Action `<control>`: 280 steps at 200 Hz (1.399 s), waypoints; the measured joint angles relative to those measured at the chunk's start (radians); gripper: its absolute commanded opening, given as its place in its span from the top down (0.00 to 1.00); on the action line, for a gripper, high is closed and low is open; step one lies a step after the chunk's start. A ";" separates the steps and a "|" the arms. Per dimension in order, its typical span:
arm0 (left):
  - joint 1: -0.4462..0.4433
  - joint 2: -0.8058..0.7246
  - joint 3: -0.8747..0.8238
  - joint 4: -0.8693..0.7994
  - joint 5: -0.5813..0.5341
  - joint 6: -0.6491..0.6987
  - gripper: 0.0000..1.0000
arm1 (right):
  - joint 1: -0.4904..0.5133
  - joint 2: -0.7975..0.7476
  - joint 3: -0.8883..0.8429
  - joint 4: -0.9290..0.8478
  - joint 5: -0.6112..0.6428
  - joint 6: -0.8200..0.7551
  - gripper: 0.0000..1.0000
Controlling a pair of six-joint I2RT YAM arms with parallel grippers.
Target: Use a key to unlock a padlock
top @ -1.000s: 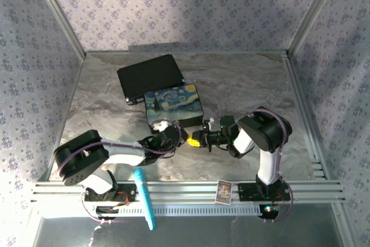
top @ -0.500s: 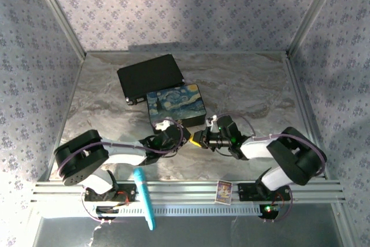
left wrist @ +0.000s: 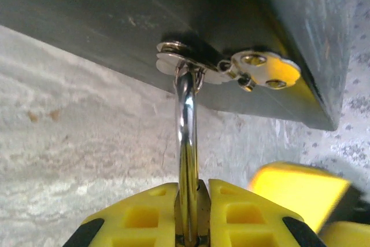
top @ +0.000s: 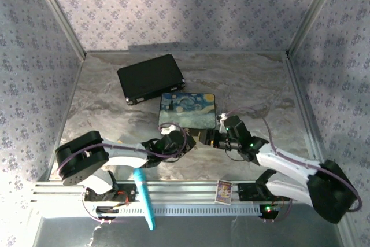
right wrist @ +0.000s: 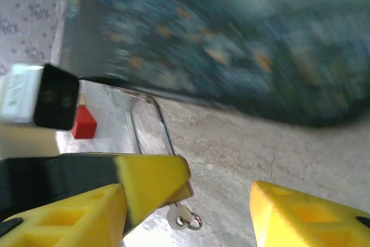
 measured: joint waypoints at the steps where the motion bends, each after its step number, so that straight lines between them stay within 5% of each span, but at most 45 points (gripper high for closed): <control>1: 0.000 0.000 0.000 -0.002 0.002 0.000 1.00 | 0.002 -0.004 0.002 -0.004 0.003 -0.007 0.37; 9: -0.003 0.000 0.001 -0.008 0.009 0.000 1.00 | 0.024 -0.042 0.018 -0.051 0.047 -0.072 0.03; 23: -0.004 0.000 0.002 -0.010 0.017 -0.002 1.00 | 0.061 -0.092 0.037 -0.114 0.122 -0.179 0.01; 58: -0.003 0.000 0.012 -0.025 0.020 -0.014 1.00 | 0.140 -0.114 0.050 -0.210 0.253 -0.399 0.29; 113: 0.003 0.003 0.016 -0.021 0.036 -0.050 1.00 | 0.316 0.002 0.048 -0.154 0.330 -0.548 0.44; 175: 0.008 0.003 0.029 -0.035 0.058 -0.064 1.00 | 0.354 0.109 0.039 -0.037 0.377 -0.620 0.67; 280: 0.010 0.003 0.029 -0.036 0.061 -0.079 1.00 | 0.373 0.143 0.021 0.017 0.443 -0.644 0.76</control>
